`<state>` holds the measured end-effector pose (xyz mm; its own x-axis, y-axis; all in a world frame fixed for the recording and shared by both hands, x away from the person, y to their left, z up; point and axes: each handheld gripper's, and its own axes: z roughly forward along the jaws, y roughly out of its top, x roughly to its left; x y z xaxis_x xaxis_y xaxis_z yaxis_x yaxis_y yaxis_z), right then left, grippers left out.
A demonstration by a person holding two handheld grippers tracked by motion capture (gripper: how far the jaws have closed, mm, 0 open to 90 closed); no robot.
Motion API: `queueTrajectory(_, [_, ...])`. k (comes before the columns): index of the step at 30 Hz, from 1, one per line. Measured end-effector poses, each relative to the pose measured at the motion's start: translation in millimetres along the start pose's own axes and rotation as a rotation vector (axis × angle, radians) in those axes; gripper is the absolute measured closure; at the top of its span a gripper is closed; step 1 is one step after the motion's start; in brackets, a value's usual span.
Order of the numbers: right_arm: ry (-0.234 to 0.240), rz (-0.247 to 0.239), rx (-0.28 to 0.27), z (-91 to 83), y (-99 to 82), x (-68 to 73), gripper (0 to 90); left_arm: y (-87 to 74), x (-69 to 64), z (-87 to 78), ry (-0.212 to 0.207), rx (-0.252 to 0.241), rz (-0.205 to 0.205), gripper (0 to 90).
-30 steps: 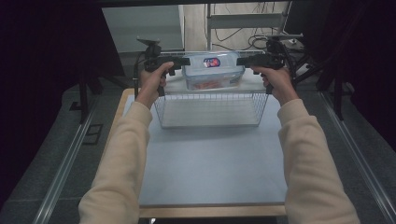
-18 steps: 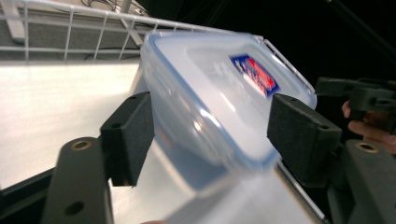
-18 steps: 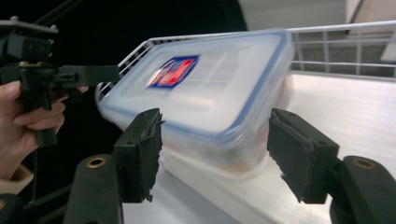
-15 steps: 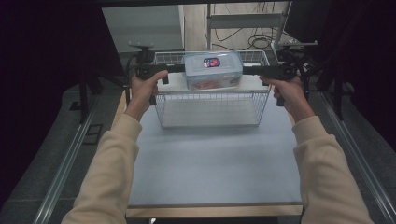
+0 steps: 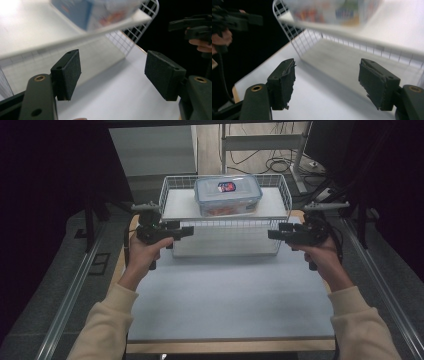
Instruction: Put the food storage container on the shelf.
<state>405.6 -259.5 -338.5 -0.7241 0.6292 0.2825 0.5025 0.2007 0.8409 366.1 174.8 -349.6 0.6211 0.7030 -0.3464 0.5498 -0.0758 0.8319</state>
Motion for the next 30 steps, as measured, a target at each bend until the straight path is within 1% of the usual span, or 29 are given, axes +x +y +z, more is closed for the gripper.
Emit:
queueTrajectory(1, [0.0, 0.0, 0.0, 0.0, 0.0, 0.0, 29.0, 0.0, 0.0, 0.0, 0.0, 0.0, 0.0, 29.4])
queueTrajectory(2, [-0.004, -0.002, 0.026, -2.1, -15.1, 0.9, 28.3, -12.0, -5.2, -1.9, -0.006, 0.014, 0.009, 29.4])
queueTrajectory(3, [-0.002, -0.007, 0.035, -2.7, -22.1, 1.2, 28.1, -16.8, -6.7, -2.4, -0.016, 0.016, 0.009, 29.4])
queueTrajectory(4, [-0.002, -0.007, 0.035, -2.7, -22.1, 1.2, 28.1, -16.8, -6.7, -2.4, -0.016, 0.016, 0.009, 29.4])
queueTrajectory(5, [-0.004, -0.017, 0.052, -2.9, -36.6, 3.1, 27.7, -25.1, -8.9, -2.9, -0.031, 0.022, 0.008, 29.4])
queueTrajectory(6, [-0.012, -0.028, 0.063, -3.1, -44.0, 4.6, 27.4, -39.7, -12.3, -3.1, -0.044, 0.028, 0.008, 29.4])
queueTrajectory(7, [-0.015, -0.039, 0.072, -3.6, -51.4, 6.1, 27.1, -39.7, -12.3, -3.1, -0.044, 0.028, 0.008, 29.4])
queueTrajectory(8, [-0.012, -0.046, 0.074, -4.8, -59.1, 7.7, 27.1, -47.5, -13.2, -2.9, -0.053, 0.032, 0.004, 29.4])
queueTrajectory(9, [-0.006, -0.045, 0.073, -6.2, -66.8, 9.0, 27.1, -63.7, -14.1, -1.6, -0.071, 0.048, -0.004, 29.4])
queueTrajectory(10, [0.002, -0.042, 0.071, -7.8, -74.7, 9.8, 27.1, -71.6, -14.0, -0.5, -0.077, 0.056, -0.009, 29.4])
queueTrajectory(11, [0.006, -0.037, 0.07, -9.1, -82.6, 10.7, 27.1, -71.6, -14.0, -0.5, -0.077, 0.056, -0.009, 29.4])
queueTrajectory(12, [0.009, -0.038, 0.075, -9.5, -88.3, 11.0, 27.1, -86.1, -14.7, 2.1, -0.079, 0.072, -0.013, 29.4])
queueTrajectory(13, [0.009, -0.038, 0.075, -9.5, -88.3, 11.0, 27.1, -86.1, -14.7, 2.1, -0.079, 0.072, -0.013, 29.4])
queueTrajectory(14, [0.005, -0.043, 0.088, -9.6, -103.9, 12.8, 27.1, -97.3, -15.8, 5.5, -0.075, 0.09, -0.007, 29.3])
queueTrajectory(15, [0.005, -0.043, 0.088, -9.6, -103.9, 12.8, 27.1, -97.3, -15.8, 5.5, -0.075, 0.09, -0.007, 29.2])
queueTrajectory(16, [0.001, -0.046, 0.1, -8.5, -113.4, 13.5, 27.0, -104.3, -16.6, 8.6, -0.063, 0.095, 0.0, 29.2])
queueTrajectory(17, [0.001, -0.046, 0.1, -8.5, -113.4, 13.5, 27.0, -104.3, -16.6, 8.6, -0.063, 0.095, 0.0, 29.2])
queueTrajectory(18, [0.001, -0.043, 0.108, -8.0, -117.9, 13.0, 26.8, -108.5, -16.3, 13.1, -0.067, 0.111, -0.004, 29.2])
queueTrajectory(19, [0.001, -0.043, 0.108, -8.0, -117.9, 13.0, 26.8, -108.5, -16.3, 13.1, -0.067, 0.111, -0.004, 28.9])
queueTrajectory(20, [-0.001, -0.038, 0.098, -8.6, -119.0, 12.5, 26.8, -109.2, -17.1, 14.4, -0.064, 0.111, -0.004, 28.9])
queueTrajectory(23, [-0.005, -0.047, 0.085, -8.9, -119.3, 13.5, 26.8, -109.2, -17.9, 14.7, -0.061, 0.112, 0.004, 28.9])
queueTrajectory(24, [-0.01, -0.061, 0.078, -8.7, -119.9, 14.6, 26.2, -110.2, -17.9, 14.8, -0.051, 0.113, 0.01, 28.8])
queueTrajectory(25, [-0.01, -0.061, 0.078, -8.7, -119.9, 14.6, 26.2, -110.2, -17.9, 14.8, -0.051, 0.113, 0.01, 28.8])
queueTrajectory(26, [-0.015, -0.077, 0.067, -8.0, -122.1, 15.2, 24.9, -112.8, -15.9, 15.7, -0.052, 0.115, -0.003, 28.6])
queueTrajectory(27, [-0.015, -0.077, 0.067, -8.0, -122.1, 15.2, 24.9, -112.8, -15.9, 15.7, -0.052, 0.115, -0.003, 28.5])
queueTrajectory(28, [-0.028, -0.087, 0.059, -5.8, -126.7, 14.4, 23.5, -116.9, -12.6, 16.5, -0.047, 0.115, -0.018, 28.5])
queueTrajectory(29, [-0.028, -0.087, 0.059, -5.8, -126.7, 14.4, 23.5, -116.9, -12.6, 16.5, -0.047, 0.115, -0.018, 28.3])
queueTrajectory(30, [-0.05, -0.085, 0.064, -1.0, -134.8, 13.0, 22.3, -119.3, -10.7, 17.3, -0.044, 0.115, -0.026, 28.1])
